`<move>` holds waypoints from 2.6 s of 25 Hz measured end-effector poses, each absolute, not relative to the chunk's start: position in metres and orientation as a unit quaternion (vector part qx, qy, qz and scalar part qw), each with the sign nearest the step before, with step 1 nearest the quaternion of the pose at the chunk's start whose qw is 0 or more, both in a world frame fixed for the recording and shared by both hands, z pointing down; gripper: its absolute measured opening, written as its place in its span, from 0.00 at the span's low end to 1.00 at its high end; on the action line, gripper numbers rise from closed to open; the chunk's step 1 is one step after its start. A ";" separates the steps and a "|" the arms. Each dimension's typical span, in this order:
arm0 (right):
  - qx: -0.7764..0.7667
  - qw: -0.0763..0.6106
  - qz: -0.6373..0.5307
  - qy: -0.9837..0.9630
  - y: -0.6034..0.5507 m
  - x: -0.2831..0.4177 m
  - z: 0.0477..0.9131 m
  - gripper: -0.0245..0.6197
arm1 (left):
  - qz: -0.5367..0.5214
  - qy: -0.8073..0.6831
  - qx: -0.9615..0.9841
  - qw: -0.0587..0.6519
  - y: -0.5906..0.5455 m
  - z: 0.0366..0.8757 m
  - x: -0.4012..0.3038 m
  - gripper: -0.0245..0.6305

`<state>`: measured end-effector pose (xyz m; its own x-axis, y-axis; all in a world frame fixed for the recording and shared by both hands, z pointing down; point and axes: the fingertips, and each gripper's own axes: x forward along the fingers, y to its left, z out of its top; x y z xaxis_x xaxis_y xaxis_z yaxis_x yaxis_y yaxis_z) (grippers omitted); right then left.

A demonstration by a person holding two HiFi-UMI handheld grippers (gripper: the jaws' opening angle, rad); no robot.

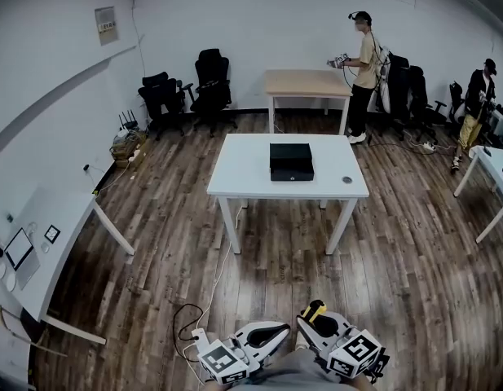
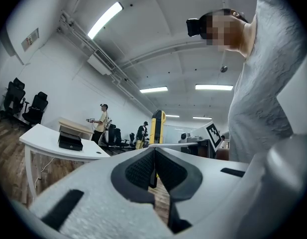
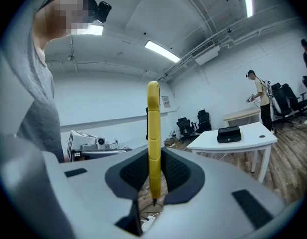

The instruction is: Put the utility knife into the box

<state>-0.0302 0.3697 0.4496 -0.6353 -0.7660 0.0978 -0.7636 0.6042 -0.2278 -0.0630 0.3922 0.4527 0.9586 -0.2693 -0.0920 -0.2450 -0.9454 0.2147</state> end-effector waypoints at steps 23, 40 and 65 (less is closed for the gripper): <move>-0.451 0.008 -0.118 0.885 0.233 0.060 0.438 0.15 | -0.035 -0.092 0.991 0.093 0.261 0.447 0.029 0.07; -0.433 0.013 -0.113 0.894 0.128 0.156 0.427 0.15 | -0.031 -0.107 0.991 0.079 0.161 0.432 0.127 0.07; -0.430 0.006 -0.121 0.895 0.030 0.170 0.440 0.15 | -0.031 -0.123 0.989 0.080 0.055 0.438 0.136 0.07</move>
